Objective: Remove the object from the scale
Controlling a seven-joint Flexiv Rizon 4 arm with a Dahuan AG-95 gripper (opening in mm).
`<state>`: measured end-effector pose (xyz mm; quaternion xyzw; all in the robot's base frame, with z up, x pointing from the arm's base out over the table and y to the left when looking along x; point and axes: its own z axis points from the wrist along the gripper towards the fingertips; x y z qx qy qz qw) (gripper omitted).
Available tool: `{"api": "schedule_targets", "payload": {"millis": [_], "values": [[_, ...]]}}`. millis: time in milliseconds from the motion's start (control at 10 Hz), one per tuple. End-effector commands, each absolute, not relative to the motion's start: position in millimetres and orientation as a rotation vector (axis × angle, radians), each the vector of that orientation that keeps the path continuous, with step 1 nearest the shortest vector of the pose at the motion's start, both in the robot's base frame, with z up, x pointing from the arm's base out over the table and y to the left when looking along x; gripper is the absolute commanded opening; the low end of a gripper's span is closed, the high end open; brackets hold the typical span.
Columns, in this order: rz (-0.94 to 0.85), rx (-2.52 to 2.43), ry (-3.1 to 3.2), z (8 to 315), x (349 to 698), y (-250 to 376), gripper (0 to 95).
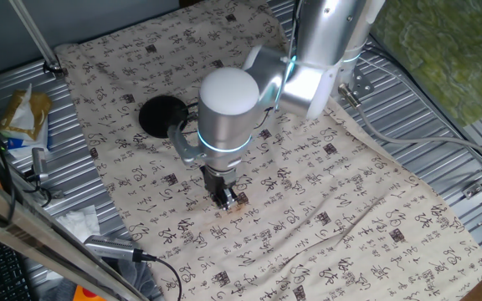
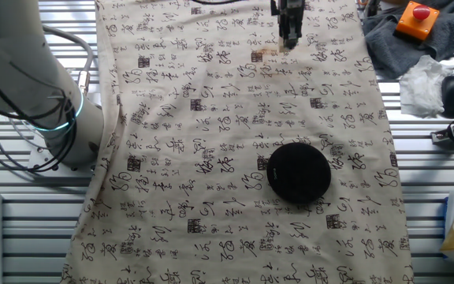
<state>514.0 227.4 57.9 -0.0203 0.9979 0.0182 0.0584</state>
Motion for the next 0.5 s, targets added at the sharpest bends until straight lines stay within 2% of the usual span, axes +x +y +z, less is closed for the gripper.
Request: {"api": "schedule_targets", "payload": {"millis": [100, 500], "values": [[0.046, -0.06, 3.018, 55.5, 514.3, 226.6, 0.0], [0.04, -0.052, 3.002, 44.6, 515.5, 226.0, 0.0]]}}
